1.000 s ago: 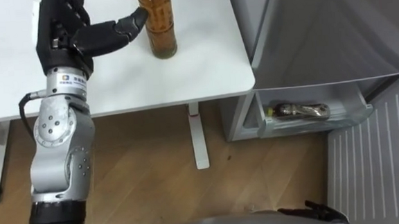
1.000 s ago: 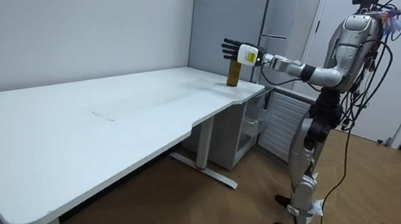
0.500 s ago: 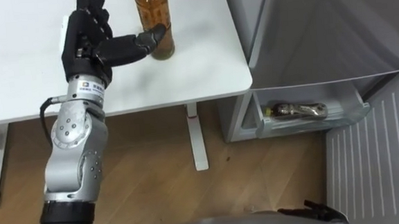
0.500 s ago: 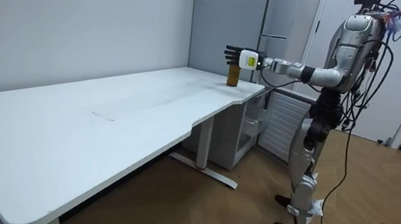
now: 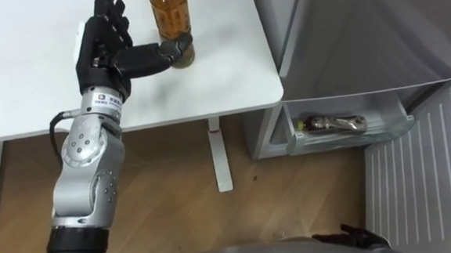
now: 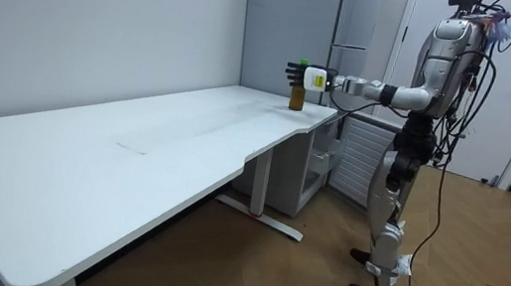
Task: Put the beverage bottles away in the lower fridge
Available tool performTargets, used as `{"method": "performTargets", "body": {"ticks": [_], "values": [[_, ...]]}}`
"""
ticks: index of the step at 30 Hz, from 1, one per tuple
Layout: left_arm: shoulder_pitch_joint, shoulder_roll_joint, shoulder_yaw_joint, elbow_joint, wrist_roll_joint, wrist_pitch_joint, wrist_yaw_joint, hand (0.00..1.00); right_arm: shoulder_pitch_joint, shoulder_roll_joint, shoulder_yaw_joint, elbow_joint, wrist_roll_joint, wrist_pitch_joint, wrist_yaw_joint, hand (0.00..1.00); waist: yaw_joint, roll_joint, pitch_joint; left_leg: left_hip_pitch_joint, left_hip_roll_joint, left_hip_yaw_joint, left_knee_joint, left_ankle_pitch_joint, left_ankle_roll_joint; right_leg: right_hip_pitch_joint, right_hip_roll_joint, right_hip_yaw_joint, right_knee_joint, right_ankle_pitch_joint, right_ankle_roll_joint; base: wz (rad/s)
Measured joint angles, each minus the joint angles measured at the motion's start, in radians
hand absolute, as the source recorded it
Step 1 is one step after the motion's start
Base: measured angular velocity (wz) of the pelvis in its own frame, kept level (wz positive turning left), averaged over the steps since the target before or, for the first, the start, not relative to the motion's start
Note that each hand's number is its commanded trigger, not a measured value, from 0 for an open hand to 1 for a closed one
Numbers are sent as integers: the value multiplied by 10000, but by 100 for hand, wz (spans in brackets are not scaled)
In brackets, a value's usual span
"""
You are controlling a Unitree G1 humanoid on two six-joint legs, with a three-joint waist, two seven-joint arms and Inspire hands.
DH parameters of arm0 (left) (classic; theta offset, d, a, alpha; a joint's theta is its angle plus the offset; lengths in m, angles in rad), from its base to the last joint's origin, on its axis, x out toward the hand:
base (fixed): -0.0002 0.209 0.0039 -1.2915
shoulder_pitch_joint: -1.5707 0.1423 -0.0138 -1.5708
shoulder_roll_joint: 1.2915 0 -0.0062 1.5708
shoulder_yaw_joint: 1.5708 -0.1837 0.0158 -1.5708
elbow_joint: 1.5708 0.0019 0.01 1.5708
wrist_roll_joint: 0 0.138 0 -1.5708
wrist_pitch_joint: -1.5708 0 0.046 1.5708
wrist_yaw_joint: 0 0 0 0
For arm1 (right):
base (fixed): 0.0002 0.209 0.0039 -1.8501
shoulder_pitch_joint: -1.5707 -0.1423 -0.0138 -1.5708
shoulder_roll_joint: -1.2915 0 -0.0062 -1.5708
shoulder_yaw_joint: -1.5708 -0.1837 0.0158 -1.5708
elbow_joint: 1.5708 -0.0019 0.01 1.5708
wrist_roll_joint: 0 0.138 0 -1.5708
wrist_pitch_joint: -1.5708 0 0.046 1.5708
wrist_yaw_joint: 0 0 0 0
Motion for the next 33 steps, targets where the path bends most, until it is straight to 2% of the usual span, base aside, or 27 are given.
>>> {"method": "performTargets", "body": {"ticks": [5,9,16,25,30,33], "values": [[-241,-7,-26,790,65,14,174,0,-4,-2,-16,9,-11,-4,7,0,-101,77,59,84,9,40,-6,-3,-5,28,32,120,17,9,-15,-6],[-275,-6,-21,1000,75,36,276,0,4,-5,-19,0,-13,0,-52,0,-199,127,90,78,28,30,-82,-24,-39,-18,101,184,20,29,-46,-4],[-870,-4,-17,1001,68,40,278,0,21,-3,-31,-11,-87,0,-186,0,-284,145,88,86,17,47,-82,-34,-60,-28,140,243,-4,28,-47,-2],[-1184,320,-14,1111,57,41,703,0,105,-5,-30,-69,-408,-20,-483,0,-331,232,45,174,25,29,-51,-31,-58,-19,122,413,-2,28,-46,-4],[-2060,400,359,2190,49,41,1142,0,126,-15,-36,-34,-402,-4,-533,0,-397,299,64,151,18,28,53,-32,-57,-14,126,458,29,55,-69,-2],[-2305,411,421,2512,21,41,1312,0,131,-77,-31,-6,-389,12,-539,0,-496,397,75,132,20,27,10,-39,-60,-20,152,465,36,63,-80,0]]}}
